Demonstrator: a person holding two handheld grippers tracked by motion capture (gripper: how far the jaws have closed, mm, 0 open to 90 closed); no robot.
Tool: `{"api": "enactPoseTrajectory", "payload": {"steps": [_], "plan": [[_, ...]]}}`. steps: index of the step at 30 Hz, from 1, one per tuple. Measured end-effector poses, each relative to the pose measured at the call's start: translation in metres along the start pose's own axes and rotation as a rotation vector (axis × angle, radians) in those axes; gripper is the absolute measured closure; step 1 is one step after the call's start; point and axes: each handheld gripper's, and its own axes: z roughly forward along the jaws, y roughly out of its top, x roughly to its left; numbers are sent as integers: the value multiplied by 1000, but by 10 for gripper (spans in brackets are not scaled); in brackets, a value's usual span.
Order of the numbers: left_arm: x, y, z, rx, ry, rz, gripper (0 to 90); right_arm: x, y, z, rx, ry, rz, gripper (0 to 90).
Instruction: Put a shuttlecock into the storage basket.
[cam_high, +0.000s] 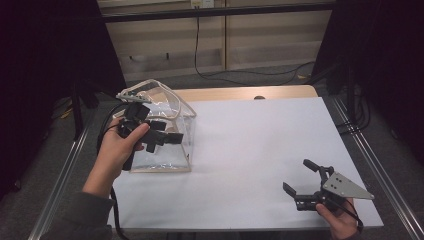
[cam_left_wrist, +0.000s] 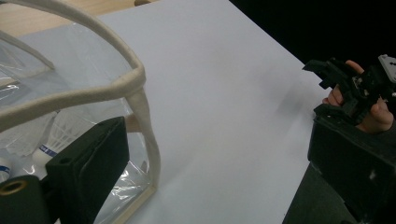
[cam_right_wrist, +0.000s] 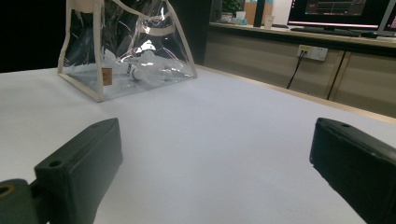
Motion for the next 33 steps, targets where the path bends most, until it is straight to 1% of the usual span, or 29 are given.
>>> {"api": "enactPoseTrajectory", "payload": {"steps": [2,7,9,13,15,18,33], "plan": [[-1,-1,1,-1,1,2,55,0,0,0,0,0,0,23],[-2,-5,6,-3,-14,3,55,0,0,0,0,0,-1,23],[-1,-7,7,4,-16,12,55,0,0,0,-2,0,-2,23],[-1,-11,10,4,-20,10,55,0,0,0,-1,-1,-3,23],[-1,-12,12,9,-20,18,55,0,0,0,-2,0,-3,23],[-1,-14,13,6,-22,12,55,0,0,0,-1,-1,-3,23],[1,-23,18,11,-36,14,55,0,0,0,-1,2,-3,23]]}}
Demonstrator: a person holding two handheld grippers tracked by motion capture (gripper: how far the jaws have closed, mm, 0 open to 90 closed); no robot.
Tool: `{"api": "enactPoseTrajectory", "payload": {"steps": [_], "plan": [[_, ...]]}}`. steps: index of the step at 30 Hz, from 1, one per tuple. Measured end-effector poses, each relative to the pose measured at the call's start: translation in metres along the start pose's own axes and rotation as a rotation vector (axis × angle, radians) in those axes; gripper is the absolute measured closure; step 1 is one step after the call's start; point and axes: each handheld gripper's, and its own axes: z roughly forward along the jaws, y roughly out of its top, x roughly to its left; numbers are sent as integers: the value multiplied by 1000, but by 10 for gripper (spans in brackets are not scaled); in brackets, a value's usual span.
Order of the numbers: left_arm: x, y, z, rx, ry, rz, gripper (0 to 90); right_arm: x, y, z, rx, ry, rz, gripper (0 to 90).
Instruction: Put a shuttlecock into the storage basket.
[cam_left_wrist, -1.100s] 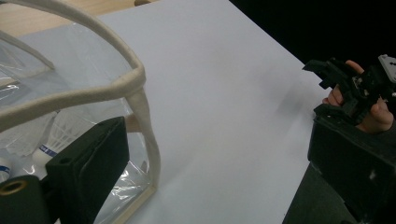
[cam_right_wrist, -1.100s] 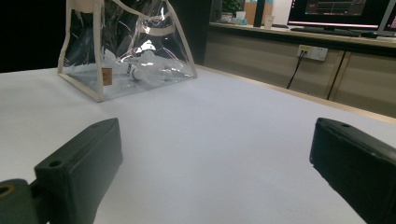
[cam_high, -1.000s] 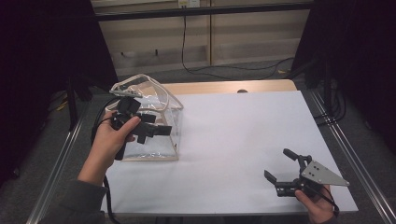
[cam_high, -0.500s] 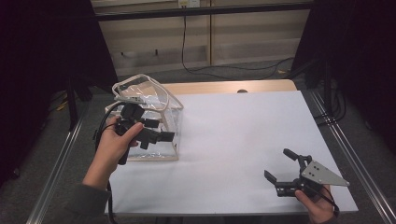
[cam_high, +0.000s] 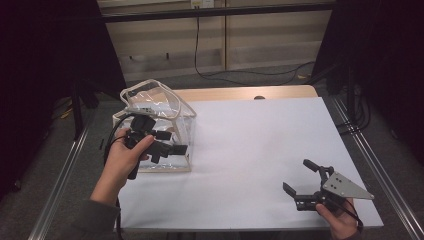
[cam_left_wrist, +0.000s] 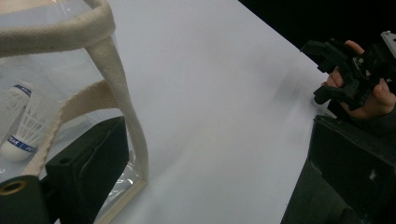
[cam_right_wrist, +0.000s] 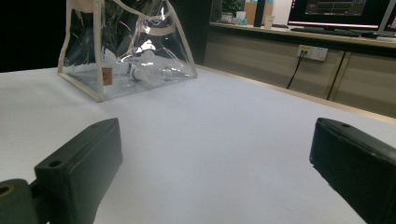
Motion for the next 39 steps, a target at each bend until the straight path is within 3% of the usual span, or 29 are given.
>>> {"api": "enactPoseTrajectory", "payload": {"steps": [39], "plan": [[11,-32,12,-10,3,-11,55,0,0,0,3,1,-2,23]]}}
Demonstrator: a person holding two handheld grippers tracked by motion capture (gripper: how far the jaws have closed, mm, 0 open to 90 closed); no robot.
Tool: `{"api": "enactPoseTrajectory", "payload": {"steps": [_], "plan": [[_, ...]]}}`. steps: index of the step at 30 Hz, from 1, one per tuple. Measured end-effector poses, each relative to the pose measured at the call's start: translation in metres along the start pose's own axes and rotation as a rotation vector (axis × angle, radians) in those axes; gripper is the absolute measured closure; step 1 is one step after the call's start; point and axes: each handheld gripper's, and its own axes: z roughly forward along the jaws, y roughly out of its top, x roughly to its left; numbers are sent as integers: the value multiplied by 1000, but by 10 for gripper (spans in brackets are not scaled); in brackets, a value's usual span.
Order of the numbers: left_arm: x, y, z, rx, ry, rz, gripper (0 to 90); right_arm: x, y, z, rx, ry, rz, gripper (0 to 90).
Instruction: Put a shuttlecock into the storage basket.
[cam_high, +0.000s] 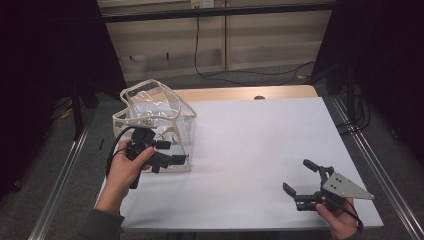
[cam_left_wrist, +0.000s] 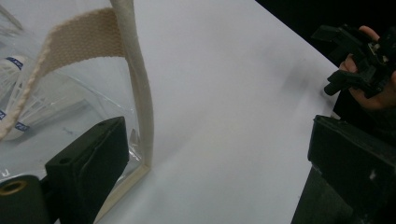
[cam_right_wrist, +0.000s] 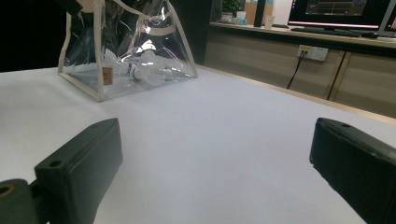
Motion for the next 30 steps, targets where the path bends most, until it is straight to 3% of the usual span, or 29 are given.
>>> {"api": "enactPoseTrajectory", "payload": {"steps": [30], "plan": [[13,-35,11,8,36,-16,54,0,0,0,-2,-1,-1,23]]}}
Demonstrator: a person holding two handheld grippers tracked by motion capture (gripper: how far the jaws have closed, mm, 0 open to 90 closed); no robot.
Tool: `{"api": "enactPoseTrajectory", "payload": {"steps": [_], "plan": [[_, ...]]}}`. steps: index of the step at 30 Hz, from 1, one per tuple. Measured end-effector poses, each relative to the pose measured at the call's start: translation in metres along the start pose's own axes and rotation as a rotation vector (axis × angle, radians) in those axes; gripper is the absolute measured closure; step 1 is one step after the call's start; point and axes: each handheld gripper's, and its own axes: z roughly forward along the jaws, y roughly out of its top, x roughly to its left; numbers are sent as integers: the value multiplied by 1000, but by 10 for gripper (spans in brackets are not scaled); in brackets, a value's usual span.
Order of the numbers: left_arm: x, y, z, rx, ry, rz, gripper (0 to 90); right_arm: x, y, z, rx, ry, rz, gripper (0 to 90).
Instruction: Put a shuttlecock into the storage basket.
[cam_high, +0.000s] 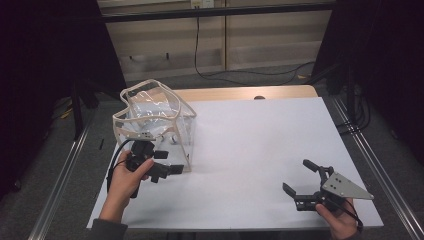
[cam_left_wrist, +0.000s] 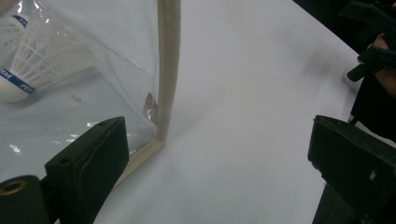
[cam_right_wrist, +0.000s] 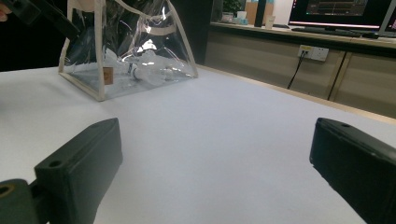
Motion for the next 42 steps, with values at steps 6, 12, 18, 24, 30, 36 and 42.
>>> {"api": "enactPoseTrajectory", "payload": {"steps": [6,12,18,24,30,36,42], "plan": [[3,-8,4,15,13,-2,54,0,0,0,1,-1,0,23],[5,-14,7,26,26,-1,54,0,0,0,2,0,1,23],[7,-18,10,20,25,-4,54,0,0,0,0,1,0,23],[8,-21,11,20,31,1,53,0,0,0,1,0,-1,23],[10,-25,11,21,29,0,53,0,0,0,0,2,-1,23],[13,-28,9,9,32,-2,51,0,0,0,0,3,-1,23],[15,-32,10,7,34,-10,51,0,0,0,3,3,-2,23]]}}
